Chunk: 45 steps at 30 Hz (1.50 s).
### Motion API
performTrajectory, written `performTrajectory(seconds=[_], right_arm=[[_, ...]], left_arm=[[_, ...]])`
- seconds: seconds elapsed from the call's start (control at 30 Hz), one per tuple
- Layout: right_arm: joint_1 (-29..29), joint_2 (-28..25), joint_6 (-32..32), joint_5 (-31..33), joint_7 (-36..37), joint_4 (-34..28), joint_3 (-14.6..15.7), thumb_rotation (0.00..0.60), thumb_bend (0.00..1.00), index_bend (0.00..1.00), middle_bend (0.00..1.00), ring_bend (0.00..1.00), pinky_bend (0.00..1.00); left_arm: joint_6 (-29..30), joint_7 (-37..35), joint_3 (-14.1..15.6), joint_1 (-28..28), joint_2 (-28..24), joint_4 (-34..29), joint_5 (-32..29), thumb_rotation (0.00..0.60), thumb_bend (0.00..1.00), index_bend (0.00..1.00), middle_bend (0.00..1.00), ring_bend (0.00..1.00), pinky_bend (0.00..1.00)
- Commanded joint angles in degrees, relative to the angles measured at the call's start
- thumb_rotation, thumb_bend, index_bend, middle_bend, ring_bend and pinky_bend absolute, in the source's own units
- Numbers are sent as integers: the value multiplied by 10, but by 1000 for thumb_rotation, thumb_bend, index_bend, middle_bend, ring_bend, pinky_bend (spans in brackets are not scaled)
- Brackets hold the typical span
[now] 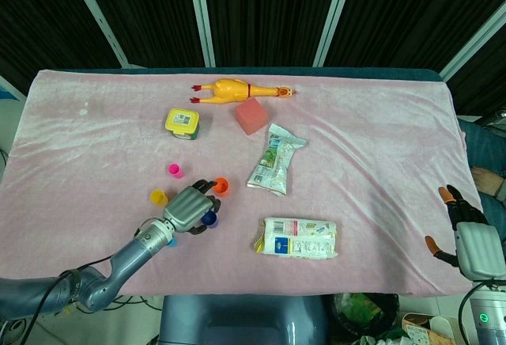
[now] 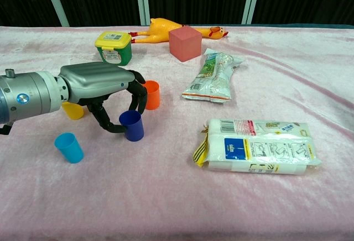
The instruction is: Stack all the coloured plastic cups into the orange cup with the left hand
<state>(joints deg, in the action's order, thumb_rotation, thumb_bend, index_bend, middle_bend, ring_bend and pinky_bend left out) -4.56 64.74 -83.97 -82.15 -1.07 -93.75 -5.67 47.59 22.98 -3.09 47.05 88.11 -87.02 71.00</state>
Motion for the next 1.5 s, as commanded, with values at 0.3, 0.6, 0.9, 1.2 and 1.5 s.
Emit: performTrajectory(seconds=[0.3,0.6,0.9,1.2,1.5], right_arm=[[0,0,-1,-2,-1,0,1,600,206,37,45,159,214],[0,1,0,0,-1,0,0,600,206,37,45,158,214],[0,0,-1,-2,0,0,0,600,209,37,45,158,214],[0,0,0,-2,-1,1,1,600,209,36,45,159,214],[0,1,-1,-2,-4,0,1,600,209,37,45,158,214]], left_arm=[[3,-5,2,-1,0,1,4,600,272,432,481,81,151],[3,-12,1,0,-2,3,5,600,272,434,482,81,151],[17,-20,-1,-4,-13,-8,15,600,272,439,483,81,151],[43,-40,-14,-9,-34,-19,35,600,272,438,483,81,151],[26,-90,-59,16,-40,13,21,600,272,434,481,81,152]])
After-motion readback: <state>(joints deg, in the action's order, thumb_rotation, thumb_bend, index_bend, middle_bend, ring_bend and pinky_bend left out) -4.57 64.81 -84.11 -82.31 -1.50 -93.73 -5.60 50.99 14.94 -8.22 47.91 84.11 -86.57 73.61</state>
